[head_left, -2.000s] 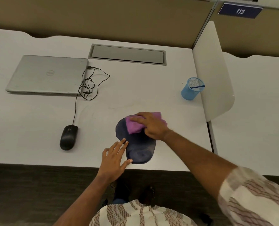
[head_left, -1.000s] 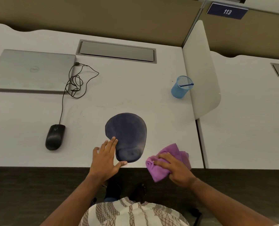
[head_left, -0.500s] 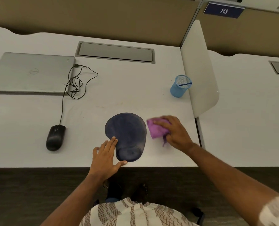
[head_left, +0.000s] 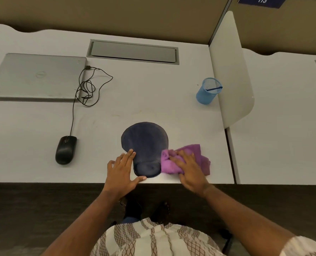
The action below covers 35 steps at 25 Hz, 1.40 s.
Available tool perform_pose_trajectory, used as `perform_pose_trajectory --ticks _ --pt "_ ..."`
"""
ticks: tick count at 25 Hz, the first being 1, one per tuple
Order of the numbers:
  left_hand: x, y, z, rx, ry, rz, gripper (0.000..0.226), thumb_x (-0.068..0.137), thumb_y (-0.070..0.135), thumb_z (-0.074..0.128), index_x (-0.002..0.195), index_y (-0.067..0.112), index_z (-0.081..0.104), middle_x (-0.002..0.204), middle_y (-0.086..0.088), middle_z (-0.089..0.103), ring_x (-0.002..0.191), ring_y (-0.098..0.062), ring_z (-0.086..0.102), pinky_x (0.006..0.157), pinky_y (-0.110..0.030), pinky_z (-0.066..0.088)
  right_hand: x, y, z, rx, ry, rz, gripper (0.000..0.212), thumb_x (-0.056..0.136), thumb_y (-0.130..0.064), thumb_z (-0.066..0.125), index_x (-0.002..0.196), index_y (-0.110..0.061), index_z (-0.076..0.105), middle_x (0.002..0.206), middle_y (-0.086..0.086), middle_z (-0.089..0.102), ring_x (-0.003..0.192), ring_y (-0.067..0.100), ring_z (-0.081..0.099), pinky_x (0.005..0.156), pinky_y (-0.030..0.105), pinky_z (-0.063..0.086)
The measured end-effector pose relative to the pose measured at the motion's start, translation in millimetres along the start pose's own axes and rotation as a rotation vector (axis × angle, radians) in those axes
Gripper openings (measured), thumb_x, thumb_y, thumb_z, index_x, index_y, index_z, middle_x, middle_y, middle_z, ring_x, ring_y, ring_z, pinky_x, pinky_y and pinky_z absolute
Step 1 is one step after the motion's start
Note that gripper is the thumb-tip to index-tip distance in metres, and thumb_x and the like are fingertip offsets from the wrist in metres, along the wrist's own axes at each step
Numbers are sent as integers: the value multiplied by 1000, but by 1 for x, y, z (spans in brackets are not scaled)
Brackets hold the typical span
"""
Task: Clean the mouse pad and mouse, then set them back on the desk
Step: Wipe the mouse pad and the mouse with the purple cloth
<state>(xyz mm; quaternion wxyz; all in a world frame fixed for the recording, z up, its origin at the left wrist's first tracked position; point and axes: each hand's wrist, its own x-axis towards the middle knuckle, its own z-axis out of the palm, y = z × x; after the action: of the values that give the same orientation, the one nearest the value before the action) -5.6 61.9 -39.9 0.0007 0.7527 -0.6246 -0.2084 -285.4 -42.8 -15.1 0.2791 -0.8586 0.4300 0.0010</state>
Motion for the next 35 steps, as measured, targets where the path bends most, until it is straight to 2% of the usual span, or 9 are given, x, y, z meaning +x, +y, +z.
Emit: perform_pose_trajectory --ticks 3,6,10,13,18,23,29,31,35 --pt "-1 -3 -2 -38 23 9 95 86 83 34 161 25 30 167 0 31 149 -27 37 117 -56 30 -45 10 -1 -72 -155 -172 72 89 -16 50 150 -45 26 160 -13 15 150 8 4 122 37 -7" --pt "0 -9 -5 -111 35 27 73 99 65 23 159 26 34 165 2 35 146 -25 41 117 -53 30 -78 36 -18 -171 -307 -241 64 91 -20 50 144 -52 33 160 -22 8 148 0 -7 122 42 -4" --pt "3 -15 -9 -156 39 37 53 106 37 33 158 26 37 163 4 38 141 -24 44 114 -49 32 -89 27 -34 -276 -277 -268 61 87 -27 48 141 -51 35 154 -15 23 146 6 11 120 48 19" --pt "5 -19 -13 -171 39 44 49 108 25 40 157 28 40 163 8 38 137 -20 45 109 -44 35 -44 -48 -16 -282 -181 -480 66 83 -24 54 145 -38 36 151 -2 31 141 16 25 119 43 18" --pt "8 -29 -15 -117 -14 115 56 103 45 34 156 27 41 163 6 38 137 -21 48 107 -42 43 25 -132 41 -278 -204 -524 46 88 -23 60 133 -21 52 142 8 45 133 28 38 121 52 14" --pt "10 -14 -15 -50 16 13 63 101 61 43 155 28 44 162 8 41 139 -19 47 108 -41 44 -8 -50 26 -389 -288 -553 45 94 -23 52 139 -24 52 150 -1 40 144 21 27 123 48 9" --pt "8 -5 -15 -44 8 -32 82 88 77 38 155 30 42 163 7 39 143 -21 45 112 -47 42 -77 32 -17 -282 -318 -252 50 96 -37 33 145 -35 43 160 -13 22 149 5 3 120 32 -17" --pt "8 -5 -15 -46 9 -36 84 86 78 37 155 31 41 163 8 38 144 -21 44 113 -46 41 -97 48 -28 -300 -319 -190 53 93 -41 27 142 -38 46 156 -14 30 148 5 12 119 29 -20" --pt "8 -5 -15 -61 7 -39 84 85 78 37 155 31 42 163 7 39 144 -21 44 114 -48 41 -121 57 -33 -378 -169 -156 40 83 -38 55 123 -43 53 126 -14 56 119 6 48 112 42 38"
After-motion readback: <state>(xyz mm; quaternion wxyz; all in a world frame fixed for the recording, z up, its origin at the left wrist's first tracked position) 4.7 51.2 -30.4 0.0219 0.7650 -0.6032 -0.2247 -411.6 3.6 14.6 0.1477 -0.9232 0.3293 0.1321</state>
